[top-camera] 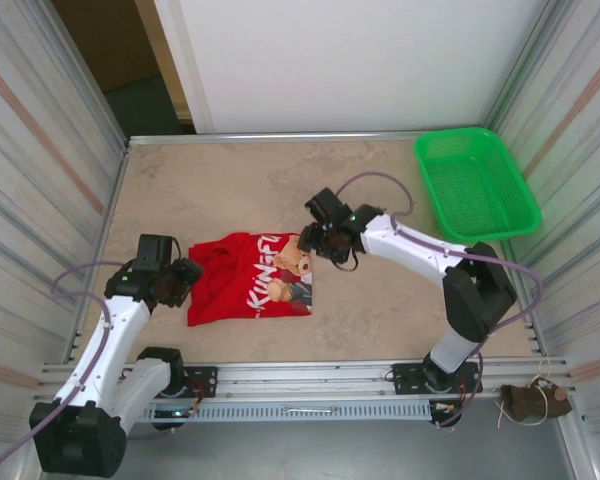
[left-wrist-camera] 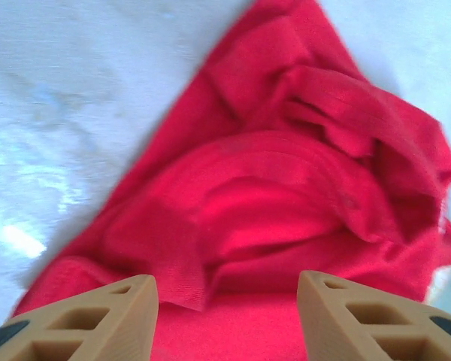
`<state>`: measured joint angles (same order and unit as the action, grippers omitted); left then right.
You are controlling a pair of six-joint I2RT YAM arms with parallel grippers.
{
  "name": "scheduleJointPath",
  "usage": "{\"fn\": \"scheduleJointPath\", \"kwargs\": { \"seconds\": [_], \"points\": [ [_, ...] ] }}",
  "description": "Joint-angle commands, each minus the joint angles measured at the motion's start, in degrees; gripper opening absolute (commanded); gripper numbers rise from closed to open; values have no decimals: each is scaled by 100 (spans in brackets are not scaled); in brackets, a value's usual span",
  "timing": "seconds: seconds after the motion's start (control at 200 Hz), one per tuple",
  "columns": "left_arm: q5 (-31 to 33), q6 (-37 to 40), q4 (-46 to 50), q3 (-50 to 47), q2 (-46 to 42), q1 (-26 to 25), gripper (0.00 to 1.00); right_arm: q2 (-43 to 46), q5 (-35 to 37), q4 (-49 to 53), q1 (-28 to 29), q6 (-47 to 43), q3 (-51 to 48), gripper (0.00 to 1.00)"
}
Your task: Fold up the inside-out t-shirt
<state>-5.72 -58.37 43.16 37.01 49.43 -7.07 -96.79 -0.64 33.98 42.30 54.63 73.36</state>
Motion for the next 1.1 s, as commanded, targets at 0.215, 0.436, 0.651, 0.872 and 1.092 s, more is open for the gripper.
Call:
{"fn": "scheduleJointPath", "kwargs": {
  "seconds": [0.215,0.436,0.651,0.872,1.092],
  "points": [
    [-123,-919,-1096,-507,1125,-1404,52,-2112,-509,383,-240,-1157,1447,60],
    [59,-574,-1583,-326,2228,-1309,52,-2010,-116,312,-313,-546,903,0],
    [-446,764,-1783,1358,4079,-1110,52,-394,525,158,-385,712,-1230,0],
    [-1579,2091,-1714,3844,6264,-1183,52,1117,730,115,591,2520,-2799,21],
    [-2122,3177,-872,6230,7511,-1250,52,2099,1325,959,1384,2798,-2407,56]
  ]
}}
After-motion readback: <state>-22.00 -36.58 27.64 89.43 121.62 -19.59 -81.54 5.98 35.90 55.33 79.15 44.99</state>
